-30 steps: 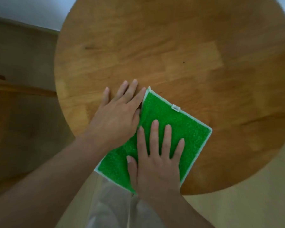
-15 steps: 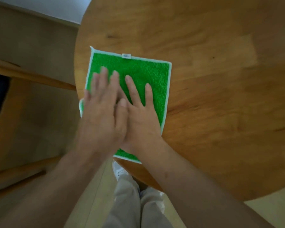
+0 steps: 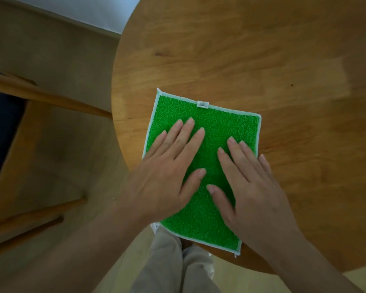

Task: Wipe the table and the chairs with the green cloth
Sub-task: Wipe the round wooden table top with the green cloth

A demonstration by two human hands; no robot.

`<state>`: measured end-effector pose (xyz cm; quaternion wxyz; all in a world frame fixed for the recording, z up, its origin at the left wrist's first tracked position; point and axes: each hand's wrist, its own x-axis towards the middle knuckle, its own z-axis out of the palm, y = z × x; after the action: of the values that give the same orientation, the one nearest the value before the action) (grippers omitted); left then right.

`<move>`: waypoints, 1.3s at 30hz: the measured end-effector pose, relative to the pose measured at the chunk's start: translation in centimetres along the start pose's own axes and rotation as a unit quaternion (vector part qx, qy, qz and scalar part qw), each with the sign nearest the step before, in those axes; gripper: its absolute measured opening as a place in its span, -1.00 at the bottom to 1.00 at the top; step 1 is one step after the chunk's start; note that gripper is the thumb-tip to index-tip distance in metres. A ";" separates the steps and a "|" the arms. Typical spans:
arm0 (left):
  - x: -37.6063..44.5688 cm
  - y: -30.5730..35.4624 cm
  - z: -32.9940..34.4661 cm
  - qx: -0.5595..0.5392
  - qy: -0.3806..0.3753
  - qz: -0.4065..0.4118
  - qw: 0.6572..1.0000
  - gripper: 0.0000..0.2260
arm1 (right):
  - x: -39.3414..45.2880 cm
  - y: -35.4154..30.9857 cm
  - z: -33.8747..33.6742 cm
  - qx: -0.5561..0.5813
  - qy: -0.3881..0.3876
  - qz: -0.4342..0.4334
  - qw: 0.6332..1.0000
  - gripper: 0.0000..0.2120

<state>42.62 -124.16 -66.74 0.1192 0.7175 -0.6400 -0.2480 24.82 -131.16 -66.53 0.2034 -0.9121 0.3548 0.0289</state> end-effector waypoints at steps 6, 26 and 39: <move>-2.0 -2.7 -1.8 0.060 -0.040 0.043 0.996 -0.43 | 0.3 -0.3 -1.3 -0.065 -0.043 -0.010 0.997 -0.33; 1.2 -0.2 -8.7 -0.205 -0.111 -0.160 0.959 -0.66 | 3.9 -0.3 -7.0 0.192 0.077 0.127 0.970 -0.90; 2.5 -1.2 -6.1 -0.217 -0.029 -0.225 0.949 -0.88 | 2.4 -6.1 -0.4 0.119 0.074 0.124 0.982 -0.61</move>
<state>46.89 -127.33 -62.64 0.1947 0.7918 -0.3960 -0.4222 30.66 -128.80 -64.45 0.2789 -0.8297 0.4803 -0.0558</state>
